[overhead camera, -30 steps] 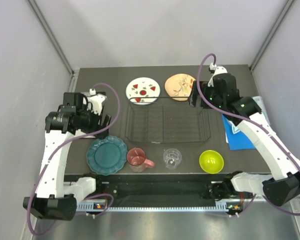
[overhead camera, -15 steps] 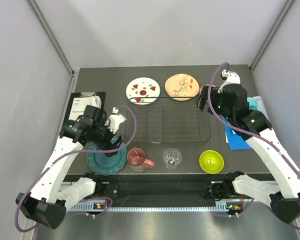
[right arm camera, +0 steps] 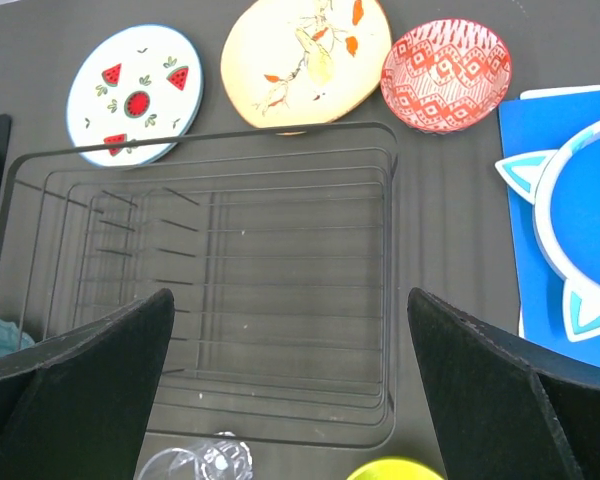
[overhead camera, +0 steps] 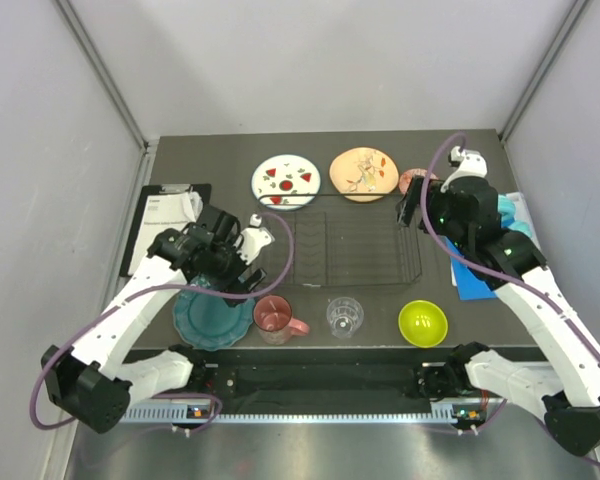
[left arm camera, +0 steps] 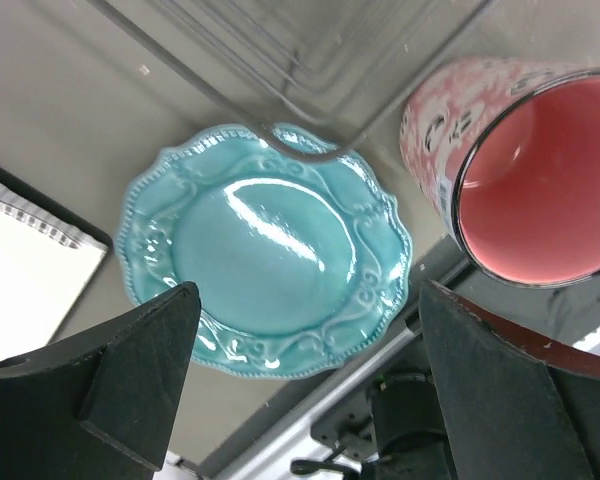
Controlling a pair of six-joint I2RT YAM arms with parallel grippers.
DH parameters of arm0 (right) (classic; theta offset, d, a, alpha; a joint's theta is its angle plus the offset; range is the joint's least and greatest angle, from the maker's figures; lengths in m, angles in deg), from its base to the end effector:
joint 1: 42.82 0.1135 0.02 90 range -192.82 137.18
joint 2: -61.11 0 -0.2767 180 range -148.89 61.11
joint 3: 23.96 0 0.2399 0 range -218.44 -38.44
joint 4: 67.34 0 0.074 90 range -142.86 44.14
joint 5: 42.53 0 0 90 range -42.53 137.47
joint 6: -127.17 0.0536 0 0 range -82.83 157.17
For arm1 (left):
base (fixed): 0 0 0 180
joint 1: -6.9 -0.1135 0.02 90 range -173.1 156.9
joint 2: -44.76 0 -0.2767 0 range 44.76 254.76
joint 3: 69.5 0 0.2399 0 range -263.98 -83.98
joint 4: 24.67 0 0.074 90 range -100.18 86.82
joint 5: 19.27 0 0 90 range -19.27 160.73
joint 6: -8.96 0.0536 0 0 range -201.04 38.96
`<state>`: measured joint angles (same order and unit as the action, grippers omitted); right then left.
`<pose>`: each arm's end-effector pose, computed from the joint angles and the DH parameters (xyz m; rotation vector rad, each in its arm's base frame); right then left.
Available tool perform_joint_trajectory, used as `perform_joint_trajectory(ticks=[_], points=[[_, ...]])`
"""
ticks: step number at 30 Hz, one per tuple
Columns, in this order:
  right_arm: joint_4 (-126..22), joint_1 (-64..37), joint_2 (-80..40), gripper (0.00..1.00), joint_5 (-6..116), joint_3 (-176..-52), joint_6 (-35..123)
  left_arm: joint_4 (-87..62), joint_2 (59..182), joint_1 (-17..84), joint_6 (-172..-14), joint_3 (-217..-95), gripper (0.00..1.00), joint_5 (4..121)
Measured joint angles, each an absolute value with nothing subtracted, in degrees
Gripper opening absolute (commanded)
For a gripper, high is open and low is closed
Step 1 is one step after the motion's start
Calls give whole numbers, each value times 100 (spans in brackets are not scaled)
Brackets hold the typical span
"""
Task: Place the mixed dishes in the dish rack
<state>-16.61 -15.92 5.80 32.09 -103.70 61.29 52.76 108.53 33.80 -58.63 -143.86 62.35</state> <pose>0.1791 0.0749 0.3845 0.1202 2.0209 0.2939 0.1601 -0.0900 0.2890 1.1783 2.4687 -0.2222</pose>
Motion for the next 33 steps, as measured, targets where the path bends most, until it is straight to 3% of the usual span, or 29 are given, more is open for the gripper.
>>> perform_joint_trajectory(ticks=[5,11,20,26,33], points=[[-1628,-1592,510,100,3082,-10291,6153,5125,10818,3389,-5911,-14572,94,6082],[-1309,-1531,571,96,3021,-10169,6282,4932,11594,3397,-5948,-15717,94,5715],[-32,-141,886,100,3130,-9533,7012,4653,11957,3402,-6051,-15866,94,5819],[-651,-1828,442,96,3006,-9858,6977,4587,11948,3402,-6167,-15866,95,5909],[-1973,-3085,-1925,91,3281,-11565,6761,4583,11719,3395,-6165,-15863,95,6108]])
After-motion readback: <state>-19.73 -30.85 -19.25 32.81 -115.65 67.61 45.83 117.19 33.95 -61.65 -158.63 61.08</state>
